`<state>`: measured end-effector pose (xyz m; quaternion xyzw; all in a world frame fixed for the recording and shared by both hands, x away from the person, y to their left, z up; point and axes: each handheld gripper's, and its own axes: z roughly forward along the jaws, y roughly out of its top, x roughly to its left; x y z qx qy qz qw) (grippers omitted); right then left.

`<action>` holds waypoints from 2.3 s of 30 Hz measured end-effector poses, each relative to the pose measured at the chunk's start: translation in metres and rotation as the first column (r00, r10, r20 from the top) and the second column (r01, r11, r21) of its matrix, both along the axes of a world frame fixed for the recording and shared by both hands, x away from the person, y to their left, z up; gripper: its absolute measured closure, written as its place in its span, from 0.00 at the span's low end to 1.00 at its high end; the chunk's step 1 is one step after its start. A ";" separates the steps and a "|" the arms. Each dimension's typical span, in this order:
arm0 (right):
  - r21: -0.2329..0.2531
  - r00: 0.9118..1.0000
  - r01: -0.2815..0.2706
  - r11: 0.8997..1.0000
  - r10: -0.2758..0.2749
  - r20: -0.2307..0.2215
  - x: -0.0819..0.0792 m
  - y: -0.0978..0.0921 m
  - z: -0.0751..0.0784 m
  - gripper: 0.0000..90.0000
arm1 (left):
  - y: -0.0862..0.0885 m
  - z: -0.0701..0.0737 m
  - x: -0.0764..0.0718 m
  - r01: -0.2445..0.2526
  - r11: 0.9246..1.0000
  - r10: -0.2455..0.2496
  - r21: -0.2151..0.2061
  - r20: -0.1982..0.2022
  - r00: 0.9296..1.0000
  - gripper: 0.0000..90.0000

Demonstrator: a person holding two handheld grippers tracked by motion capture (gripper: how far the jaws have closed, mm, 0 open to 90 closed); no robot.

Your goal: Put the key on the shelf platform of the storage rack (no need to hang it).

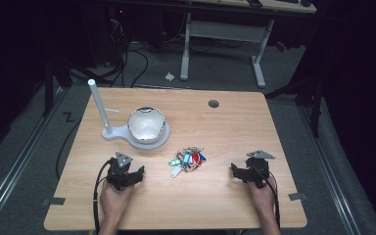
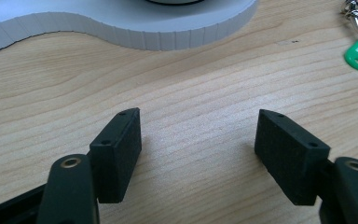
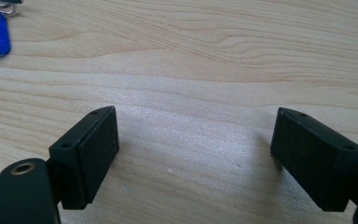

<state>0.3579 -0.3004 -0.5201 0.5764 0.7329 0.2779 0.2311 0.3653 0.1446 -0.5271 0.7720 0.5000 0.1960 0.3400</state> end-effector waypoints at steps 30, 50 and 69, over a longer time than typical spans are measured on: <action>0.001 1.000 0.000 1.000 0.000 -0.001 0.000 0.000 0.000 0.17 | -0.001 0.000 0.001 0.004 1.000 -0.003 0.004 -0.005 1.000 0.31; 0.000 1.000 -0.001 1.000 0.001 0.000 0.000 0.000 0.000 0.17 | -0.001 0.005 -0.001 0.016 1.000 -0.016 -0.020 -0.014 1.000 0.32; 0.001 1.000 -0.001 1.000 0.001 -0.001 0.000 0.000 0.000 0.17 | -0.020 0.024 -0.002 0.116 0.992 -0.118 -0.054 -0.028 0.993 0.33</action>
